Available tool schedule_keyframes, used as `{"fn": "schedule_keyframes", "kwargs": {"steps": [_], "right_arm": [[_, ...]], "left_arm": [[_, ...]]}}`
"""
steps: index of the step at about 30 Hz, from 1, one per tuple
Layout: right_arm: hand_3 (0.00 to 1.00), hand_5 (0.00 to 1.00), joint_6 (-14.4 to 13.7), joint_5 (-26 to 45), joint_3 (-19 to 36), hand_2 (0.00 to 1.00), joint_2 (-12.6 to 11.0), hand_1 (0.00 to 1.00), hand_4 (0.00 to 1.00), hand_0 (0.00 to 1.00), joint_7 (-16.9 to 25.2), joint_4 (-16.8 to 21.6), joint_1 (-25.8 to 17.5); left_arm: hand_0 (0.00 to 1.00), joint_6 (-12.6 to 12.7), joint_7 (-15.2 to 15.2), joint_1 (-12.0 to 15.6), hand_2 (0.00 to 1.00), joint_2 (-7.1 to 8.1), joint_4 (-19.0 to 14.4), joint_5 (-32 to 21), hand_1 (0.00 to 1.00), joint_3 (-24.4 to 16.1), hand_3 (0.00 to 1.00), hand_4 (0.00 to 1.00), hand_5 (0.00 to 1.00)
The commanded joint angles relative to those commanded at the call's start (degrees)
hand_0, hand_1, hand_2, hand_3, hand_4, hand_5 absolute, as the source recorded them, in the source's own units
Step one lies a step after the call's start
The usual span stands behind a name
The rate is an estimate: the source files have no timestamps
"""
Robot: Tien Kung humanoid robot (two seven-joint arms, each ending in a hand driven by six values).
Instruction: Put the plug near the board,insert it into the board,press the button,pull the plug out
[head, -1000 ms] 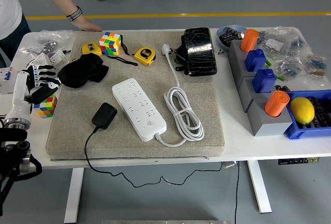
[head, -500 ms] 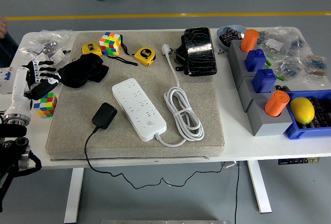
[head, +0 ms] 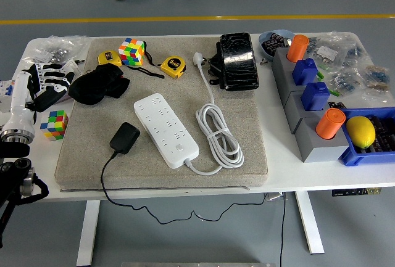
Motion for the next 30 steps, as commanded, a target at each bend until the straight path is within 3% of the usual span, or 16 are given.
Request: {"fn": "schedule_keyframes", "kwargs": {"steps": [30], "right_arm": [[0.506, 0.369, 0.2, 1.1, -3.6, 0.541, -0.7, 0.583, 0.833, 0.494, 0.2, 0.0, 0.9]], "left_arm": [[0.377, -0.5, 0.6, 0.3, 0.509, 1.89, -1.7, -0.3, 0.451, 1.0, 0.551, 0.846, 0.347]]}}
